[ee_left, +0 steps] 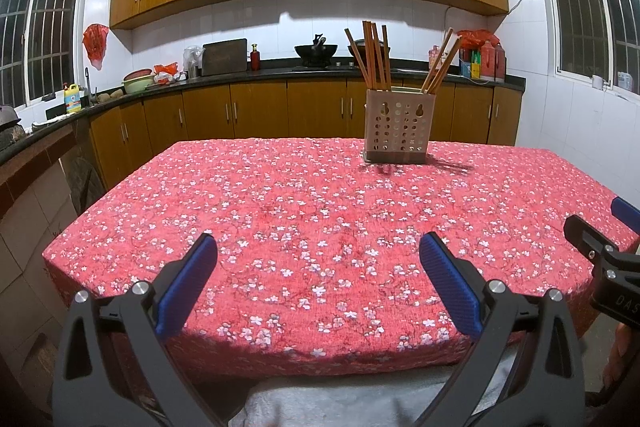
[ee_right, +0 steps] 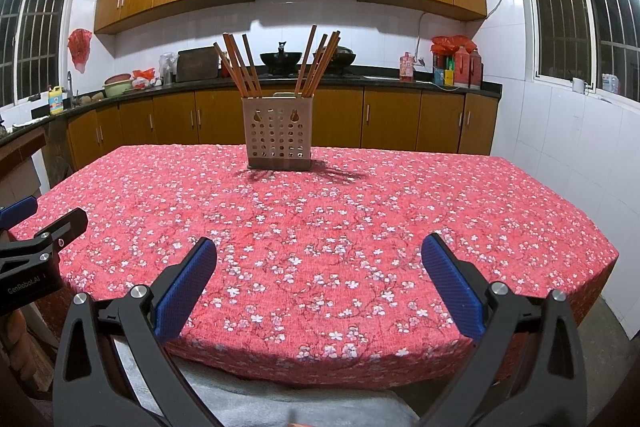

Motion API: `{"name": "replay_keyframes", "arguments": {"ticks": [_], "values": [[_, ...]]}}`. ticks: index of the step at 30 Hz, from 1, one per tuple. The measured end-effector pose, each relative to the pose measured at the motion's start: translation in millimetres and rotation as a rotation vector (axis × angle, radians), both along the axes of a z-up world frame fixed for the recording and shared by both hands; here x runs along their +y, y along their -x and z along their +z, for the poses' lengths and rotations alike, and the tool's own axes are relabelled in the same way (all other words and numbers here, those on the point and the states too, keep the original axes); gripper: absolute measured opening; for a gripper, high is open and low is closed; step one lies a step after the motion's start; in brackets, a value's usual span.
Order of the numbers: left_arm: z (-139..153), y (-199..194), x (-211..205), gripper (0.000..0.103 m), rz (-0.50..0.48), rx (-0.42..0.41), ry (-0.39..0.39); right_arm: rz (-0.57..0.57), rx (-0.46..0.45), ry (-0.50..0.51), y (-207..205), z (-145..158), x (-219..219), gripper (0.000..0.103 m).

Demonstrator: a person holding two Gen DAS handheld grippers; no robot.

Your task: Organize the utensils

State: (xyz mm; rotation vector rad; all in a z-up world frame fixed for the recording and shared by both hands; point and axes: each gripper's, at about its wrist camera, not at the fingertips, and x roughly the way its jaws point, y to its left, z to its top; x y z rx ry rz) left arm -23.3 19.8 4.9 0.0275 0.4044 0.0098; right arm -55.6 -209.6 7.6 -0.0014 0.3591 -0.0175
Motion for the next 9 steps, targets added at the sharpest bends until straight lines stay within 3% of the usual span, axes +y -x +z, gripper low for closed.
{"name": "replay_keyframes", "arguments": {"ticks": [9], "values": [[-3.2,1.2,-1.8,0.099,-0.001,0.004,0.0,0.0,0.001,-0.001,0.6,-1.1,-0.7,0.101]]}}
